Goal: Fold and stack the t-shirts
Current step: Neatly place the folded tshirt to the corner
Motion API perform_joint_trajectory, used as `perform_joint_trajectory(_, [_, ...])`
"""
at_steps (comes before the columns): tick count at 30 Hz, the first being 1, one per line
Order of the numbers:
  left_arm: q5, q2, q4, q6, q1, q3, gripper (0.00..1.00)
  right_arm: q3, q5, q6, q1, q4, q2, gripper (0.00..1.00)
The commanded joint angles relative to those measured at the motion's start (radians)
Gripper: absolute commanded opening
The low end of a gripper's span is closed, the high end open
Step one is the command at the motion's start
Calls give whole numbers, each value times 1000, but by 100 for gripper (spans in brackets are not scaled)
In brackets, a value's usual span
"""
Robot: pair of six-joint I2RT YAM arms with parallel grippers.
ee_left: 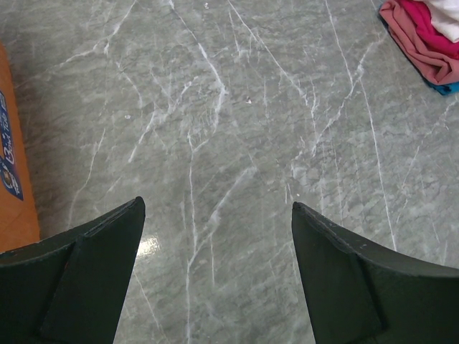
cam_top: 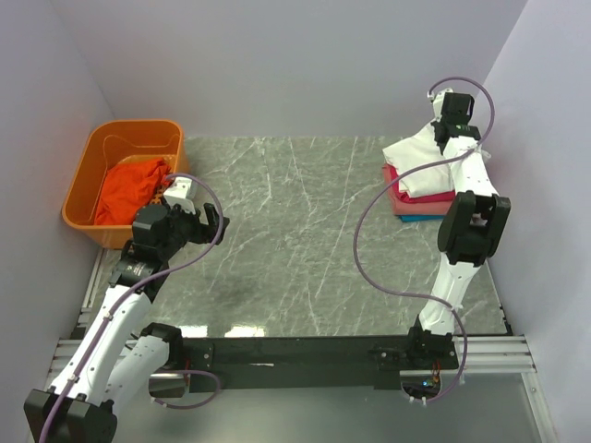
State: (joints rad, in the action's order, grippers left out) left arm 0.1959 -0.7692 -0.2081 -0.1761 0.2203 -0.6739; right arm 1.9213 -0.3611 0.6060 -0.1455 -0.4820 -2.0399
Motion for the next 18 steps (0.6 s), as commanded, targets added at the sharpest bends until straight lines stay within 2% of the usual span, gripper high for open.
perform_joint_trajectory(1, [0, -5, 19, 20, 1, 0, 88, -5, -47, 15, -25, 112, -23, 0])
perform_joint_trajectory(18, [-9, -25, 16, 21, 1, 0, 89, -48, -93, 34, -72, 181, -117, 1])
